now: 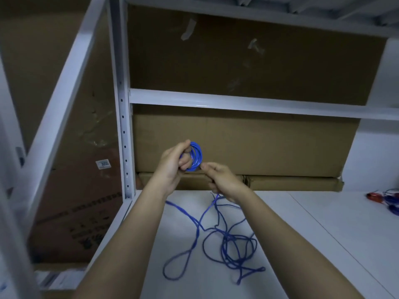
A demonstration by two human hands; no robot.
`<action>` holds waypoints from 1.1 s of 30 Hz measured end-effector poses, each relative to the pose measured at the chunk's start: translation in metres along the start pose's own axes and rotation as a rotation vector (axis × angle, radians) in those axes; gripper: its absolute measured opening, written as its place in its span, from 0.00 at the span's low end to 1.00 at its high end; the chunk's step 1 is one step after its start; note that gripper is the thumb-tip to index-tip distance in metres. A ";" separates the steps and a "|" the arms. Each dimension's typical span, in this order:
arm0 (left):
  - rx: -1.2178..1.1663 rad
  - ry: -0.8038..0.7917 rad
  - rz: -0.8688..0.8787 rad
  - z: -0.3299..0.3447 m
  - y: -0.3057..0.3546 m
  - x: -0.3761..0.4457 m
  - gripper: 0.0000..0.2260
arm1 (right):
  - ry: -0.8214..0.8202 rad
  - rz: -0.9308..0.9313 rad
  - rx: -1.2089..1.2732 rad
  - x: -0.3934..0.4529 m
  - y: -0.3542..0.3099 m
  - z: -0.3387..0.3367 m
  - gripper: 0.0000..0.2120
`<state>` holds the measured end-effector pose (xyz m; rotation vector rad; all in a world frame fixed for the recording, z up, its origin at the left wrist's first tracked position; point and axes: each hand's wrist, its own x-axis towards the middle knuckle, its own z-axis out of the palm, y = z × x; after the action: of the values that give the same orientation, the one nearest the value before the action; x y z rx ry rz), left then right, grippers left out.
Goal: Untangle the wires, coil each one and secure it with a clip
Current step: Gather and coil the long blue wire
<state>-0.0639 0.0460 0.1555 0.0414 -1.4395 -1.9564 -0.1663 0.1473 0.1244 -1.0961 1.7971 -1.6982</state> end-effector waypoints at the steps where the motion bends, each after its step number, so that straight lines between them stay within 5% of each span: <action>1: -0.030 0.011 -0.010 -0.006 -0.002 0.000 0.15 | 0.007 -0.004 -0.016 -0.003 0.008 0.004 0.10; 6: -0.053 0.122 0.013 -0.019 -0.012 -0.002 0.16 | 0.086 -0.141 -0.363 -0.016 0.035 0.023 0.10; 12: 0.352 0.240 0.155 -0.024 -0.014 -0.005 0.10 | -0.026 -0.061 -0.471 -0.041 0.058 0.033 0.09; 16: 0.809 0.079 0.206 -0.026 -0.035 -0.013 0.06 | -0.043 -0.196 -0.625 -0.048 0.051 0.032 0.06; 21: 1.284 -0.216 0.131 -0.042 -0.054 -0.020 0.11 | 0.025 -0.197 -0.377 -0.048 0.054 0.015 0.06; 28: 1.280 -0.461 -0.138 -0.046 -0.070 -0.031 0.22 | 0.075 -0.113 -0.250 -0.054 0.068 0.001 0.02; 33: 1.194 -0.376 -0.229 -0.053 -0.071 -0.031 0.22 | 0.039 -0.045 -0.247 -0.063 0.077 -0.006 0.06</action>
<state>-0.0548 0.0292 0.0633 0.3980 -2.7512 -1.0019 -0.1529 0.1949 0.0380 -1.2184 2.0633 -1.5618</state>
